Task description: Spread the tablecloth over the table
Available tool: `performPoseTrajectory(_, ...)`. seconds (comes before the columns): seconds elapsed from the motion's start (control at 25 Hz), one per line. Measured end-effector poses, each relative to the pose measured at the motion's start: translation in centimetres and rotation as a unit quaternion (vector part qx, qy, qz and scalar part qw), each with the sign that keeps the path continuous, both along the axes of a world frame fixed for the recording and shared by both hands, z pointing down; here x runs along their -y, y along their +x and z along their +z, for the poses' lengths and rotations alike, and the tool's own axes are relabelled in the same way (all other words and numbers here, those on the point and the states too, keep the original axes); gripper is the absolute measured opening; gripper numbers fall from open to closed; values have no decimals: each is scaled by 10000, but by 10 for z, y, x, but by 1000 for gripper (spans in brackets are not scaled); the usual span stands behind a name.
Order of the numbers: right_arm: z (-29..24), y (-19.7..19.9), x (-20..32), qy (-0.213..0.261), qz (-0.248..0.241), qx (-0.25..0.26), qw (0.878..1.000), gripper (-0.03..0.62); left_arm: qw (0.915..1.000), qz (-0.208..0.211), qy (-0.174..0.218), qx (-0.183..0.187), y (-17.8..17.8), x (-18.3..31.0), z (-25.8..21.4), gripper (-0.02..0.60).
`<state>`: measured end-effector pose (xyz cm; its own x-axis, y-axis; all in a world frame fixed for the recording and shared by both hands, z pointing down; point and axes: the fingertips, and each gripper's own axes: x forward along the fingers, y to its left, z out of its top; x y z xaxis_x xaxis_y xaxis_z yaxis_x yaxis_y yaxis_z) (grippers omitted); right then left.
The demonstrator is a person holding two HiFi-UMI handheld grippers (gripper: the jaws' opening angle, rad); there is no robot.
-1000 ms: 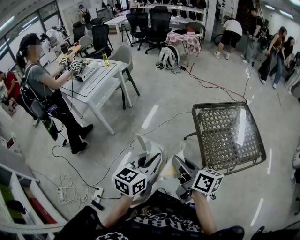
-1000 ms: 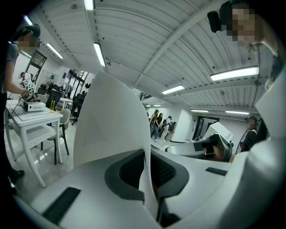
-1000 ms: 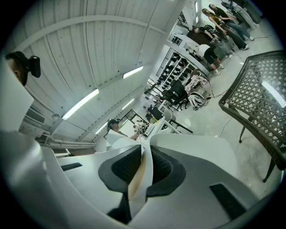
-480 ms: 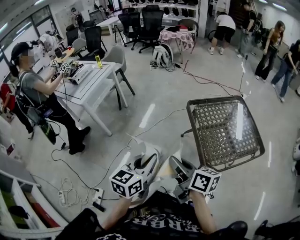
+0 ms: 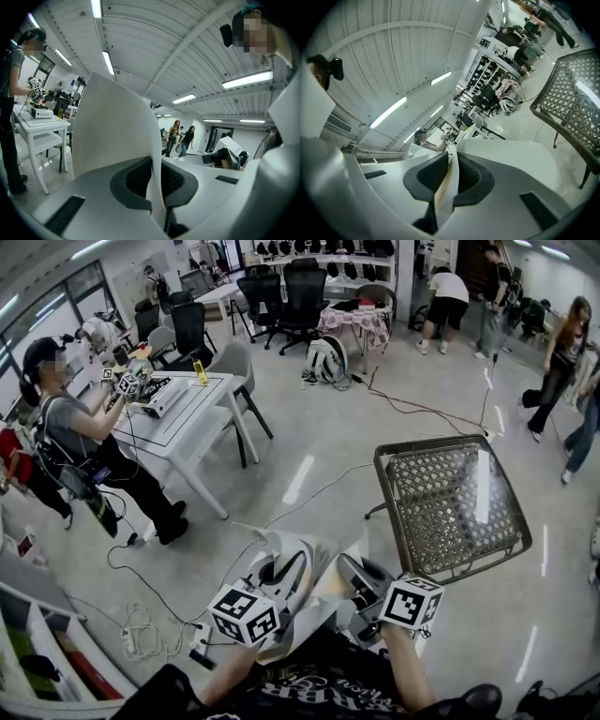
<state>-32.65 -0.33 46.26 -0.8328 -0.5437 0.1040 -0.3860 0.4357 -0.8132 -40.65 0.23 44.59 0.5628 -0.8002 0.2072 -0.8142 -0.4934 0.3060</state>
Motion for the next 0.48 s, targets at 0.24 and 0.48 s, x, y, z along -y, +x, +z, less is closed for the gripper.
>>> performPoseTrajectory(0.24,-10,10,15,215,44,-75,9997,46,9988,-343,336,10,-6,6,-21,25)
performPoseTrajectory(0.48,-13,13,48,215,52,29,9998,44,9965,-420,644,325,-12,41,-33,25)
